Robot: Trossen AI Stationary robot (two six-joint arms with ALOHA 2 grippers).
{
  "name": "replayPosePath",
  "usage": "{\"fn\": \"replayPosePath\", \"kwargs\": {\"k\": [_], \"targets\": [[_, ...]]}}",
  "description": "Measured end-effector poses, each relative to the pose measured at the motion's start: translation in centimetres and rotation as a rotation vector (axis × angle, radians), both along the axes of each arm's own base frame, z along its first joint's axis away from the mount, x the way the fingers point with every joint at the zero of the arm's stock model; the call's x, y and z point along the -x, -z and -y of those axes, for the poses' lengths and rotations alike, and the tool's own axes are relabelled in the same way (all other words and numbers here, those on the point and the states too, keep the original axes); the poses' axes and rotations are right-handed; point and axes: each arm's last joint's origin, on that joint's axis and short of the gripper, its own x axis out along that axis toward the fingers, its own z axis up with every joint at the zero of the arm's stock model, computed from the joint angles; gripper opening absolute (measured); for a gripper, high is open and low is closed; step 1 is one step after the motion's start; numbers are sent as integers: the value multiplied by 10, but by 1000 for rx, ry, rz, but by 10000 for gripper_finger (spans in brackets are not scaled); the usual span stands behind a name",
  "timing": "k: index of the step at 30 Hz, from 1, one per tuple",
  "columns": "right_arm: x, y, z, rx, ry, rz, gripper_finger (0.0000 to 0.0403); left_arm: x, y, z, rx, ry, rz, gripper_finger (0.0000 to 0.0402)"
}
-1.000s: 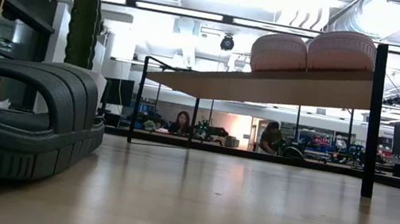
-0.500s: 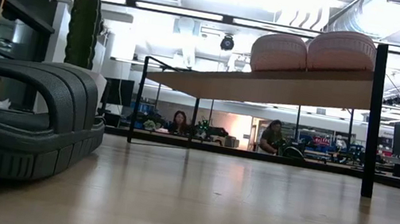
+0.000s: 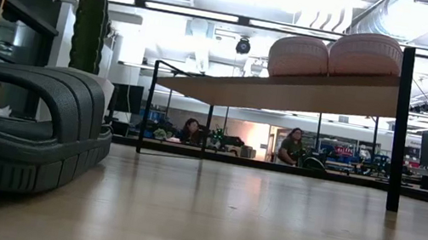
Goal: Pick and place slides into the shelf
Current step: Put the right black slipper on the shelf
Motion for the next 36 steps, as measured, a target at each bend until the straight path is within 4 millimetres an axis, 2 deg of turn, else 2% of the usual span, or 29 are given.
{"fn": "replayPosePath", "kwargs": {"k": [5,10,15,24,36], "targets": [[2,2,2,18,5,-15,30,0,0,0,6,-3,-1,189],[5,4,5,37,42,-50,30,0,0,0,41,4,-4,186],[15,1,7,73,186,-99,30,0,0,1,118,-11,-7,175],[39,-16,-1,111,312,-103,30,0,0,1,134,-16,-8,172],[43,-16,-13,133,387,-162,30,0,1,0,131,-18,-17,172]]}}
